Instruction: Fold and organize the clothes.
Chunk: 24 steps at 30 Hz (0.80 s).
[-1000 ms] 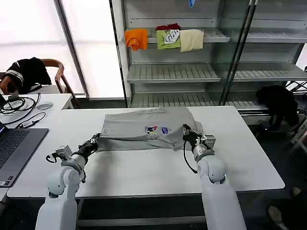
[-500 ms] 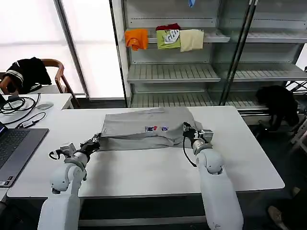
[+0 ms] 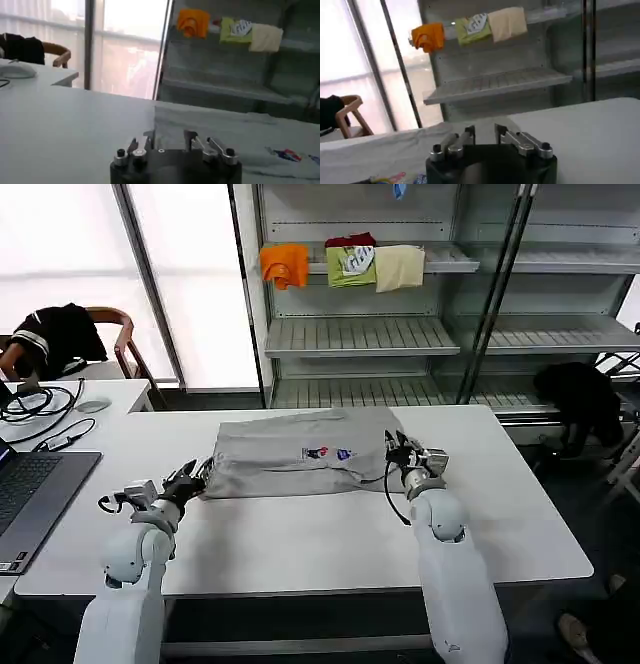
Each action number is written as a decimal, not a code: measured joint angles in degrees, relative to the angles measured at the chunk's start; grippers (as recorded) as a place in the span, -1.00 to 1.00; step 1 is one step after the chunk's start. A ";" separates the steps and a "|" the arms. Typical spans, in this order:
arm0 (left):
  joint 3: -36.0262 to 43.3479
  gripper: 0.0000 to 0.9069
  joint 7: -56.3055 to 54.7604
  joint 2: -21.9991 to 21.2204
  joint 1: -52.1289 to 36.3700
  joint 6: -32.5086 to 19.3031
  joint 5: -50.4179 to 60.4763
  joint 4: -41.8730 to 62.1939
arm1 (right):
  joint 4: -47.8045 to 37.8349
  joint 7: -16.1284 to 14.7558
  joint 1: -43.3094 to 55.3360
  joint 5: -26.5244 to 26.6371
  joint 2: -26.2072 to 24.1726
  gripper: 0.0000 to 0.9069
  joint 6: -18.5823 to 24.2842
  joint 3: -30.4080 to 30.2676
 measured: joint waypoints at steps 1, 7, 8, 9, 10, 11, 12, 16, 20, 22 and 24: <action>0.07 1.00 0.11 0.02 0.23 0.07 0.35 -0.12 | 0.96 0.00 -0.52 -0.33 -0.40 1.00 -0.80 0.00; 0.94 1.00 0.98 0.10 2.18 0.47 4.33 -0.31 | 6.83 -0.94 -5.01 -1.51 -3.50 1.00 -4.03 0.74; 1.13 1.00 1.03 0.02 2.47 0.50 5.03 -0.31 | 7.65 -1.10 -5.89 -1.61 -4.04 1.00 -4.46 0.97; 1.36 1.00 1.13 -0.06 2.73 0.53 5.68 -0.29 | 8.44 -1.28 -6.71 -1.61 -4.51 1.00 -4.79 1.19; 1.50 1.00 1.22 -0.14 2.89 0.56 6.23 -0.27 | 9.15 -1.44 -7.47 -1.61 -4.95 1.00 -5.11 1.43; 1.63 1.00 1.28 -0.26 2.99 0.59 6.72 -0.26 | 9.86 -1.63 -8.36 -1.62 -5.42 1.00 -5.43 1.68; 1.76 1.00 1.36 -0.38 3.09 0.61 7.17 -0.27 | 10.45 -1.85 -9.11 -1.61 -5.85 1.00 -5.68 1.84; 1.94 1.00 1.47 -0.78 3.50 0.67 8.55 -0.46 | 11.87 -2.53 -12.04 -1.84 -6.95 1.00 -6.51 2.19; 1.94 1.00 1.66 -0.96 3.91 0.70 9.48 -0.59 | 12.43 -3.08 -13.72 -2.45 -7.32 -0.31 -7.06 2.11; 1.91 1.00 1.76 -1.01 4.09 0.73 9.84 -0.59 | 12.43 -3.32 -14.15 -2.86 -7.33 -1.00 -7.29 1.90; 1.89 1.00 1.86 -1.09 4.26 0.74 10.18 -0.59 | 12.35 -3.59 -14.46 -3.35 -7.26 -1.00 -7.44 1.76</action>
